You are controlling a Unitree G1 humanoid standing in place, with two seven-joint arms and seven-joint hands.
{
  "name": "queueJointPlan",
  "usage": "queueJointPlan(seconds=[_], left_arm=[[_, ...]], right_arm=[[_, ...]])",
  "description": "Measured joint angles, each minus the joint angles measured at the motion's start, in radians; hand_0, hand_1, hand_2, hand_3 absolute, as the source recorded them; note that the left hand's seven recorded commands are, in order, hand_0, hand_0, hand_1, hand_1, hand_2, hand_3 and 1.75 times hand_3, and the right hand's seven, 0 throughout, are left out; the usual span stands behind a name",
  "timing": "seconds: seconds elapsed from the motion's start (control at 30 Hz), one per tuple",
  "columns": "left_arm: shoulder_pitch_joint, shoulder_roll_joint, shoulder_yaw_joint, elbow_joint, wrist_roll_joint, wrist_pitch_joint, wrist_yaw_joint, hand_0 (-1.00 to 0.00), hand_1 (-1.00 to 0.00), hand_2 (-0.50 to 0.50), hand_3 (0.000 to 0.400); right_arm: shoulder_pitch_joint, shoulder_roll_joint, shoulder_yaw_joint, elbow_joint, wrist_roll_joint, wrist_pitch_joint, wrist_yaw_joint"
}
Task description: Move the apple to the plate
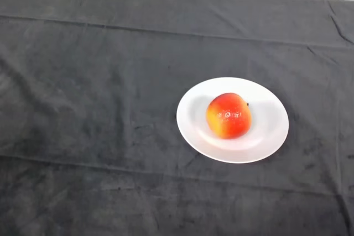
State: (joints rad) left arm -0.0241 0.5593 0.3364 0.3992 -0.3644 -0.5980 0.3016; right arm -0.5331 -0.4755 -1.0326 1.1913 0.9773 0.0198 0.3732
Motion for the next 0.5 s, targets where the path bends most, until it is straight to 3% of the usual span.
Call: queueJointPlan(seconds=[0.5], left_arm=[[-0.006,-0.033,0.035,0.0,0.018,0.01,-0.023,0.0,0.0,0.0,0.0]], right_arm=[[0.0,0.0,0.0,0.0,0.0,0.0,-0.0001]])
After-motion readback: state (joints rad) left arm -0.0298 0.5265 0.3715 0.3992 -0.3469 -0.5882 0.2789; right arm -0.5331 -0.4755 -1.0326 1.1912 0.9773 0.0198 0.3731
